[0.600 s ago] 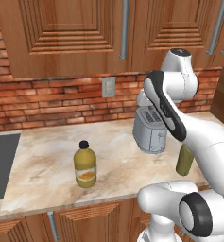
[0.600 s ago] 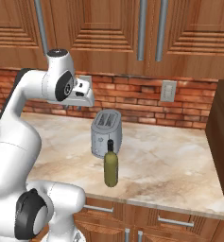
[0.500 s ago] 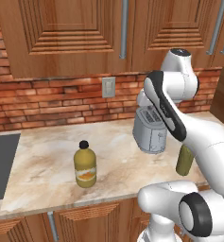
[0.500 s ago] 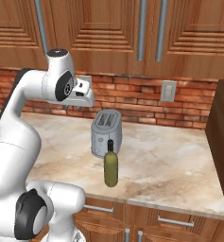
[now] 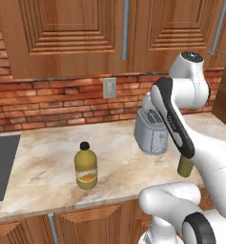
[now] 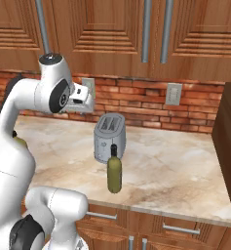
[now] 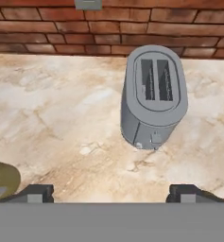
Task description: There is a wine glass and glass cup on the dining counter. Place the wine bottle next to the wine glass and the juice bottle next to the glass cup.
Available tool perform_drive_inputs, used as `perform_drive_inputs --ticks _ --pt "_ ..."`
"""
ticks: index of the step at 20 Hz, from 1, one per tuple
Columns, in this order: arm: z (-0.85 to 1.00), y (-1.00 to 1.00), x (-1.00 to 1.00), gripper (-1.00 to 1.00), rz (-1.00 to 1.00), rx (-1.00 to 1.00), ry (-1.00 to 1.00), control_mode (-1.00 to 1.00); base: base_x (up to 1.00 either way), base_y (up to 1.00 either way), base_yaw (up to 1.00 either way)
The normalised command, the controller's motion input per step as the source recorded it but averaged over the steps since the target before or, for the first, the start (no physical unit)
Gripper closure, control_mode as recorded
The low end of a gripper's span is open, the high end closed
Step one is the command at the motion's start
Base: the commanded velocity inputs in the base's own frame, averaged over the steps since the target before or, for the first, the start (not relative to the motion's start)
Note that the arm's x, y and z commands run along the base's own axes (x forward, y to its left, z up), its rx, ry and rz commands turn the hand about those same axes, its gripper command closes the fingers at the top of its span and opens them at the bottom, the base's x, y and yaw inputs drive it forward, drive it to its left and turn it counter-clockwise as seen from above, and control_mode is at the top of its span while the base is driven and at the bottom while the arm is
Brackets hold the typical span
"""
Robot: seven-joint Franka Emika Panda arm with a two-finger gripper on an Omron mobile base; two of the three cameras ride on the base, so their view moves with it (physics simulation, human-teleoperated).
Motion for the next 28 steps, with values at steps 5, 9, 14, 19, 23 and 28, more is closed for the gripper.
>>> perform_drive_inputs --ticks 5,9,14,19,23,28 --pt "-0.03 0.00 -0.45 -1.00 -0.39 0.00 -0.14 -1.00 0.00 0.00 0.00" --pt "-0.09 0.00 -0.39 -1.00 -0.56 0.00 -0.10 -1.00 0.00 0.00 0.00" --pt "-0.11 0.01 -0.40 -1.00 -0.47 0.00 -0.13 -1.00 0.00 0.00 0.00" --pt "-0.15 0.02 -0.40 -1.00 -0.39 0.00 -0.14 -1.00 0.00 0.00 0.00" --pt "-0.22 0.00 -0.23 -1.00 -0.30 0.00 -0.12 -1.00 0.00 0.00 0.00" --pt "-0.30 0.00 -0.18 -1.00 -0.15 -0.03 -0.16 -1.00 0.00 0.00 0.00"
